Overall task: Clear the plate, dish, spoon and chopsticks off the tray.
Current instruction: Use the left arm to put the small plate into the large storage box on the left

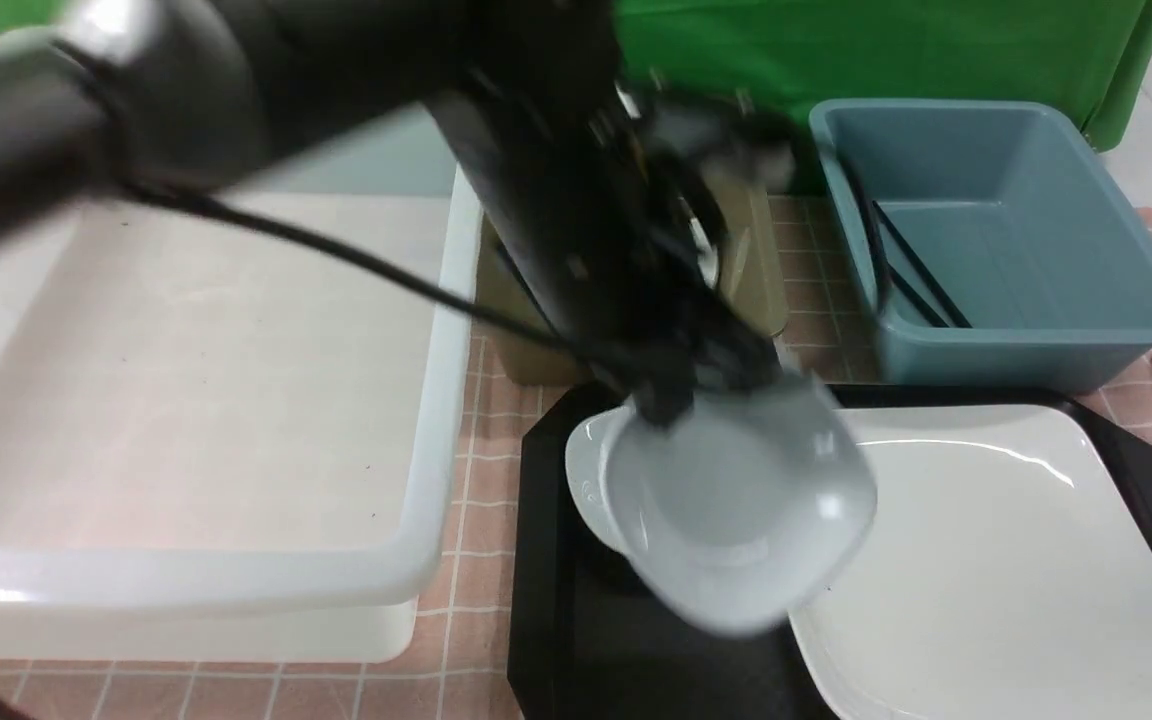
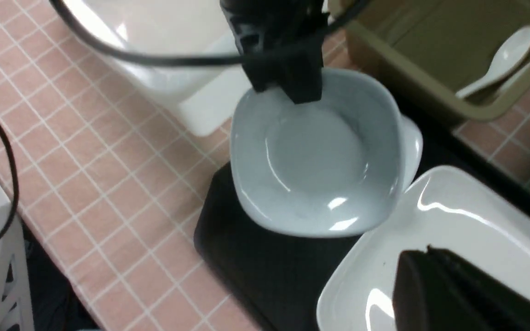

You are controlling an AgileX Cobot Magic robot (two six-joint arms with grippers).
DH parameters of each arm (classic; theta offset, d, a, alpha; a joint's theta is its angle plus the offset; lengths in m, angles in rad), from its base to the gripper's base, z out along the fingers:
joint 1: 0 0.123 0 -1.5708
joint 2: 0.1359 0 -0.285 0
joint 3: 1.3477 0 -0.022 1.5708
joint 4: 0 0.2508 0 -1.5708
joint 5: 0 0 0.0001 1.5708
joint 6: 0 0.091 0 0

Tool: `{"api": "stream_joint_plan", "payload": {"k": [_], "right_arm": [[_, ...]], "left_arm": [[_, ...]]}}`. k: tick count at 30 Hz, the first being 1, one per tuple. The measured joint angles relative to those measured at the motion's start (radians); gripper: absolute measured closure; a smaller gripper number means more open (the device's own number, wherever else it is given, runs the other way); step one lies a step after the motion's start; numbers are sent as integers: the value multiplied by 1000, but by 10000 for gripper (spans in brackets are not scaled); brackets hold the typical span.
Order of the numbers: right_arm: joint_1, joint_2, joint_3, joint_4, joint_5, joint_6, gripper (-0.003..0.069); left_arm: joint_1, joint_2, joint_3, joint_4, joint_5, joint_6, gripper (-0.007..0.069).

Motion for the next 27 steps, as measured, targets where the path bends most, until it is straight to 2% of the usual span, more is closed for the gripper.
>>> {"api": "stream_joint_plan", "payload": {"k": [3,4,6,9,10,11,14,16,21,27], "right_arm": [[1,44,-112,24,38,-30,629],[1,48,-121,24,38,-32,629],[20,110,-216,69,80,-72,629],[98,228,-338,91,80,-97,629],[111,237,-344,91,80,-98,629],[158,298,-385,87,81,-100,629],[253,410,-449,72,83,-100,629],[299,476,-479,67,83,-99,629],[370,597,-516,62,81,-82,629],[391,662,-516,59,80,-71,629]], "left_arm": [[146,-83,-17,-79,-4,30,613],[158,-90,-17,-85,-4,32,613],[326,-156,-5,-151,-5,63,613],[560,-209,56,-196,-7,101,613],[560,-209,62,-197,-7,101,613],[660,-214,110,-210,-9,119,613],[781,-194,238,-219,-14,162,613],[815,-167,319,-220,-46,199,613],[823,-82,436,-234,-134,233,613],[815,36,455,-265,-127,232,613]]}}
